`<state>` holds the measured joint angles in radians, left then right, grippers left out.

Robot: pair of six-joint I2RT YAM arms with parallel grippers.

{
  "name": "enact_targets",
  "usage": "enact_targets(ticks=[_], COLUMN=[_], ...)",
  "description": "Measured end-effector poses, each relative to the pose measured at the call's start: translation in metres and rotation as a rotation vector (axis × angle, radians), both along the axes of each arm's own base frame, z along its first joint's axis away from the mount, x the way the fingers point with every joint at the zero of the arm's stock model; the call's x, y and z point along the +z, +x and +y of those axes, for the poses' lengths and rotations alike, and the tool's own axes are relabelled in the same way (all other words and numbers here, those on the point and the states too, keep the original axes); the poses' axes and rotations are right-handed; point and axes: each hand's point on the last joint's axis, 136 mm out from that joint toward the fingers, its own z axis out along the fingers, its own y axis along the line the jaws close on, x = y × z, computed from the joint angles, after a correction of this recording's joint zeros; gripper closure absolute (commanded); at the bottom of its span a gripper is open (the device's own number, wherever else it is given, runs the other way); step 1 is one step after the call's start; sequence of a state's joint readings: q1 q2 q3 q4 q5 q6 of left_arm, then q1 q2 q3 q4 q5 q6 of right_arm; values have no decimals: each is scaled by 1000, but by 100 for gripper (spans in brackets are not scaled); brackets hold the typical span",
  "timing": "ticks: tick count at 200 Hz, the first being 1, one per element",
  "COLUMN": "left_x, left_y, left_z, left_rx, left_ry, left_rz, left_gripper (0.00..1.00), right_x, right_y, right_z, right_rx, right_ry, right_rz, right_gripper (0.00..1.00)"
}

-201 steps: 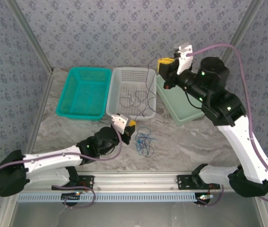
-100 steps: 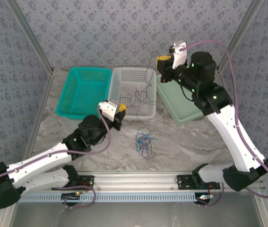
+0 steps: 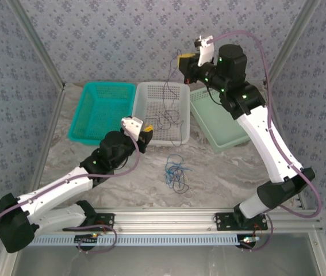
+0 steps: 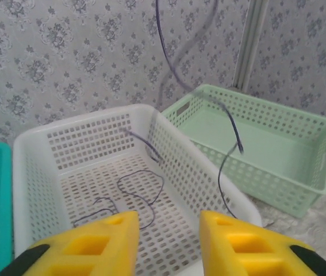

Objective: Untangle the cables

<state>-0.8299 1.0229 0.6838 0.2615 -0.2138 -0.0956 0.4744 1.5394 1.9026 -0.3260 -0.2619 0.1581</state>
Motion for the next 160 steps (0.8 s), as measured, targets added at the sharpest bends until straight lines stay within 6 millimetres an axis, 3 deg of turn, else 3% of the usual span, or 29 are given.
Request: enact_targets(ticks=[21, 42, 62, 92, 98, 110, 120, 127, 141, 160], left_x=[-14, -27, -32, -35, -36, -37, -37, -38, -41, -49], left_y=[0, -1, -3, -9, -10, -12, -14, -15, -16, -17], left_z=[4, 9, 14, 25, 27, 32, 36, 38, 42, 43], left_rx=[14, 26, 38, 59, 62, 72, 80, 86, 95, 99], left_ry=[10, 19, 19, 6, 5, -2, -5, -6, -8, 3], left_rz=[27, 51, 60, 62, 64, 66, 63, 66, 74, 97], left_gripper=[52, 47, 44, 39, 38, 34, 30, 27, 24, 20], right_x=[13, -6, -51, -136, -152, -179, -194, -201, -209, -214], right_y=[8, 29, 58, 90, 93, 93, 91, 90, 90, 89], right_z=[4, 15, 28, 42, 44, 43, 42, 41, 38, 31], right_rx=[5, 5, 6, 5, 4, 0, -4, -8, -22, -46], right_ry=[14, -5, -42, -123, -138, -161, -180, -190, -210, -247], right_rz=[-26, 10, 100, 278, 313, 379, 418, 436, 453, 445], right_gripper=[100, 100, 100, 100, 91, 63, 40, 28, 17, 13])
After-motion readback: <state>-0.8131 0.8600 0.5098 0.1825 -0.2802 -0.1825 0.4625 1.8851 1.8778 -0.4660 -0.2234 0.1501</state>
